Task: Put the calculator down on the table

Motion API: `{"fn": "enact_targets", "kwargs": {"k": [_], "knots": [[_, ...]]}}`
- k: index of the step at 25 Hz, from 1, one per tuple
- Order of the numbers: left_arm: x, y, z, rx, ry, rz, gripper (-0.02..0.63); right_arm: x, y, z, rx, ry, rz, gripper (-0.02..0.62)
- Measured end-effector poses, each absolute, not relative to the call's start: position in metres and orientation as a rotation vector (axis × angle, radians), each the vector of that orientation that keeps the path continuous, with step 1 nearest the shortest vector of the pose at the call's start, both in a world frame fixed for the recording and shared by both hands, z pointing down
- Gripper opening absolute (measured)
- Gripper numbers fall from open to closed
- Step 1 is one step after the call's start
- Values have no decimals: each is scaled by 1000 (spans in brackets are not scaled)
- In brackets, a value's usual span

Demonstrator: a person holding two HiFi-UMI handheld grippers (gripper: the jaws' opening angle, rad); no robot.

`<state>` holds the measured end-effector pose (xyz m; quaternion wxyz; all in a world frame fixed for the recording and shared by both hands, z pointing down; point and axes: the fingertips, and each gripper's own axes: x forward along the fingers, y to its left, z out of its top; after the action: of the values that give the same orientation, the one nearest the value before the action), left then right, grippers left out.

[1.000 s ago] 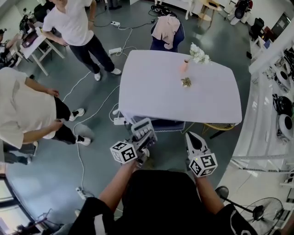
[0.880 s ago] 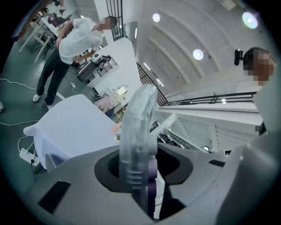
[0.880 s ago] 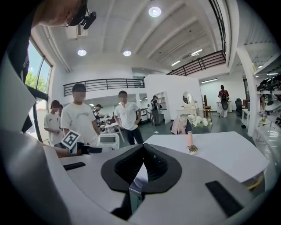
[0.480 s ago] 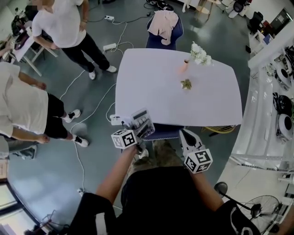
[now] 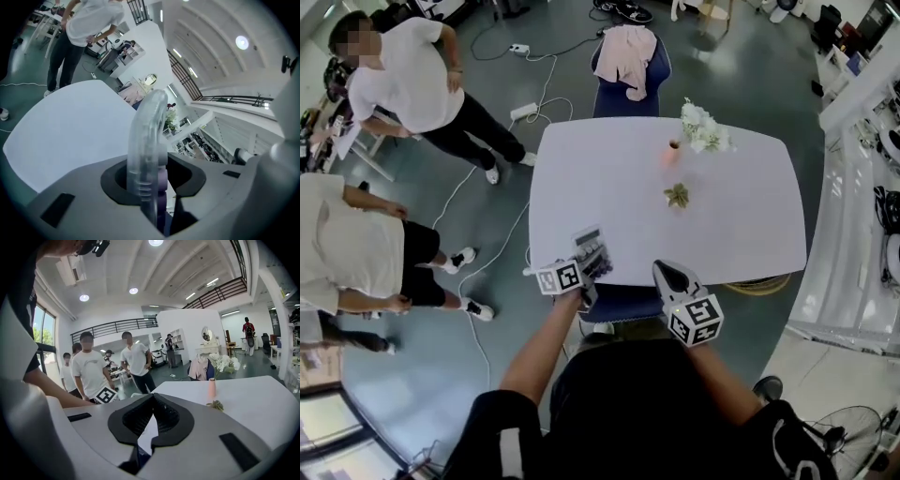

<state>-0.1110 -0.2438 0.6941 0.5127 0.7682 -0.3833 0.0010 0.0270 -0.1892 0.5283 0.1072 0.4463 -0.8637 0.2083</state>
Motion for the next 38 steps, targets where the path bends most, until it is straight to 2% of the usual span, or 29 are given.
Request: {"fn": "enact_targets", "kwargs": {"k": [14, 24, 32, 36, 38], "knots": [[-47, -341, 824, 1634, -875, 146, 137, 100, -267, 606, 1220, -2413, 783, -2], [-42, -336, 856, 1555, -892, 293, 141, 130, -293, 623, 1224, -2372, 811, -2], [-42, -334, 854, 1579, -920, 325, 189, 123, -286, 612, 1235, -2399, 794, -2], [-41, -331, 850, 1610, -969, 424, 278, 117, -273, 606, 1247, -2398, 793, -2], [-46, -328, 849, 1602, -995, 454, 296, 112, -266, 602, 1248, -2406, 788, -2]]}}
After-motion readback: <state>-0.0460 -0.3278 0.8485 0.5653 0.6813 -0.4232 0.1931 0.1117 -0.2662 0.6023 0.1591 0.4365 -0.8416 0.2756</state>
